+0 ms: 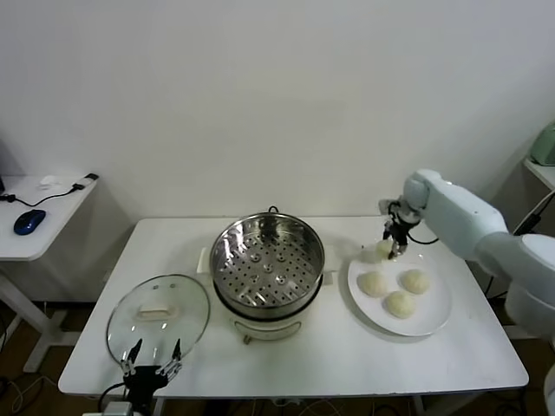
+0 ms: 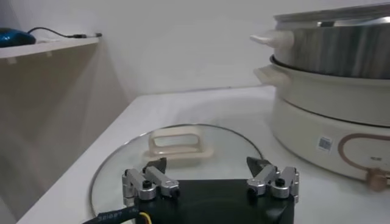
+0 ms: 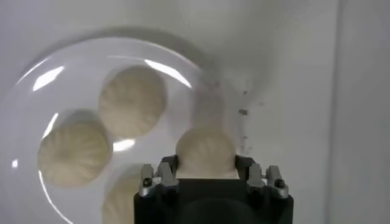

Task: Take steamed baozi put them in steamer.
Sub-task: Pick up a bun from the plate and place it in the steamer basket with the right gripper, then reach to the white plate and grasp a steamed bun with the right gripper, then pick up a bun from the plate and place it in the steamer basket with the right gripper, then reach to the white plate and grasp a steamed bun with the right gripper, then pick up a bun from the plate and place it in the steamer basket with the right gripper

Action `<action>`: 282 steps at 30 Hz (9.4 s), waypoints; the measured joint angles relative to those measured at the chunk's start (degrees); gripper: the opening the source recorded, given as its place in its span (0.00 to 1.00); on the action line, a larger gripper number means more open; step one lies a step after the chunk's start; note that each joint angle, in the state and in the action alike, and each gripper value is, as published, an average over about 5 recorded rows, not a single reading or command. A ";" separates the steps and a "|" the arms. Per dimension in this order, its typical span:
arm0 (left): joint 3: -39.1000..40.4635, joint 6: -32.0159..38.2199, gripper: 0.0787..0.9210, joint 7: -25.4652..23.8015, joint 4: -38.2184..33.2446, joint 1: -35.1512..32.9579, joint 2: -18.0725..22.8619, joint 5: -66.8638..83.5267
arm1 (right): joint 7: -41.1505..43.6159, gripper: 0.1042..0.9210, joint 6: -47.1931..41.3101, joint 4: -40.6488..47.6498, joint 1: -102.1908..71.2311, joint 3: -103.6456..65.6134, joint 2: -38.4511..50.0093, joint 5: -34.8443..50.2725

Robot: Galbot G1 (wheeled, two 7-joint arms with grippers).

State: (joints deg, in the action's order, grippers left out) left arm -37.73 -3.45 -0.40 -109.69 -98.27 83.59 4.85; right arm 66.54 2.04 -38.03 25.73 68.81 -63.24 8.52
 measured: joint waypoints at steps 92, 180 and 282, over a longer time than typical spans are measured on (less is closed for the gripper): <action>1.81 1.49 0.88 2.58 -1.39 -1.55 0.76 -0.43 | -13.43 0.88 -9.01 -31.18 11.48 28.93 16.10 22.84; 4.80 1.68 0.88 2.97 -4.49 -2.46 1.46 -0.67 | -30.98 0.70 -30.97 -31.10 14.12 26.19 -21.70 52.48; 5.60 1.58 0.88 3.37 -6.04 -4.08 2.22 -2.32 | -5.00 0.70 3.34 -38.77 28.06 24.05 6.17 23.06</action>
State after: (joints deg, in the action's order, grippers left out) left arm -32.13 -1.87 2.96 -115.73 -102.34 85.80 2.53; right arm 61.54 5.38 -76.80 53.79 92.86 -57.06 31.58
